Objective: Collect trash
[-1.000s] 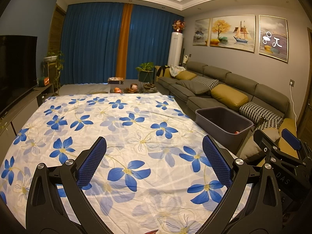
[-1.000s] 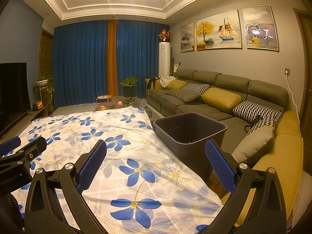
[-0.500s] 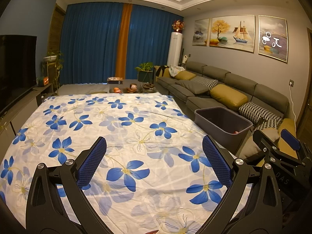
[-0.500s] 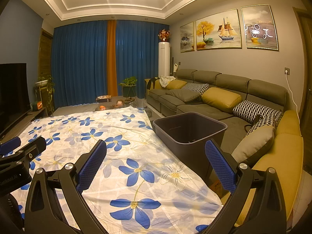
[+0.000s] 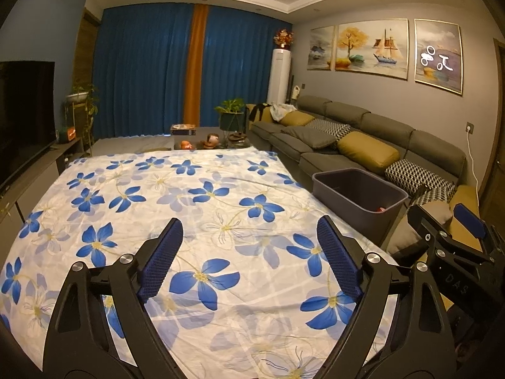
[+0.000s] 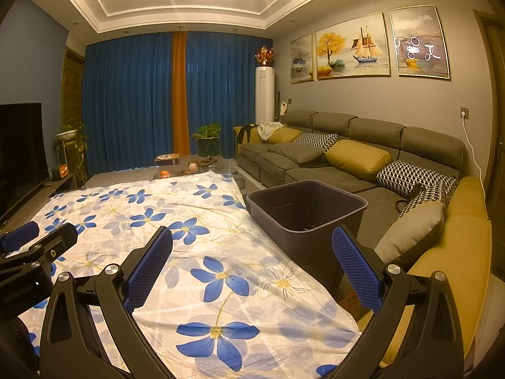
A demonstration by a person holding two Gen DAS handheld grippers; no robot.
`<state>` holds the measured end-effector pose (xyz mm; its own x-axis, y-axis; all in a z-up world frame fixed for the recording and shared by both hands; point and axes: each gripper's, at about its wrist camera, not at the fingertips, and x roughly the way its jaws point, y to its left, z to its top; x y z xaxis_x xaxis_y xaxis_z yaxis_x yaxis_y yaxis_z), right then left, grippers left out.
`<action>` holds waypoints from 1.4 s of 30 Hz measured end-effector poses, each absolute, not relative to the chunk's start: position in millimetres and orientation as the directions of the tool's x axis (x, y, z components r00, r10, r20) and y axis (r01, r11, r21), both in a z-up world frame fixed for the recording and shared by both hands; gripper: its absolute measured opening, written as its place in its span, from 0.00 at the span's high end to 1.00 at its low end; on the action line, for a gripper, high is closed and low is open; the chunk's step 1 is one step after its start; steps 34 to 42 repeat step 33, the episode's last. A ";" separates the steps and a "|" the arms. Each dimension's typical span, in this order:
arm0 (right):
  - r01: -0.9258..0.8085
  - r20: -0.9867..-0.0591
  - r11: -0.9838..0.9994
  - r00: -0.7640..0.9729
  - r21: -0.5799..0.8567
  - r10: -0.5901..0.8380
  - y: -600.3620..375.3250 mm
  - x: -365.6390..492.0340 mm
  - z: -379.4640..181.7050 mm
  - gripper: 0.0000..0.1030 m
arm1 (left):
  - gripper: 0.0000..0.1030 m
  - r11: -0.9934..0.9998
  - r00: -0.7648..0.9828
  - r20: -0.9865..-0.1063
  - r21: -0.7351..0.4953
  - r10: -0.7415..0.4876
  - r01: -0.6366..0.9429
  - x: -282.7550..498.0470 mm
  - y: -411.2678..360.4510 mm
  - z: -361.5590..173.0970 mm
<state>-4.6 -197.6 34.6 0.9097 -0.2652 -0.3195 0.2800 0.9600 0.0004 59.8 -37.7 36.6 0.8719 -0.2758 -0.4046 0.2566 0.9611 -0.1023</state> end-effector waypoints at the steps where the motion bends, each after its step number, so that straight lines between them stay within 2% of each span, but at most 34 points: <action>1: 0.280 -0.320 0.960 0.910 0.000 -0.265 -197.7 -4.6 34.6 0.05 | 0.17 0.961 0.871 -0.406 -0.101 -0.277 0.258 60.3 -38.5 36.6; 42: 0.288 -0.316 0.958 0.910 0.011 -0.270 -200.8 -5.0 34.5 0.05 | 0.12 0.969 0.883 -0.401 -0.082 -0.246 0.233 60.1 -36.9 39.4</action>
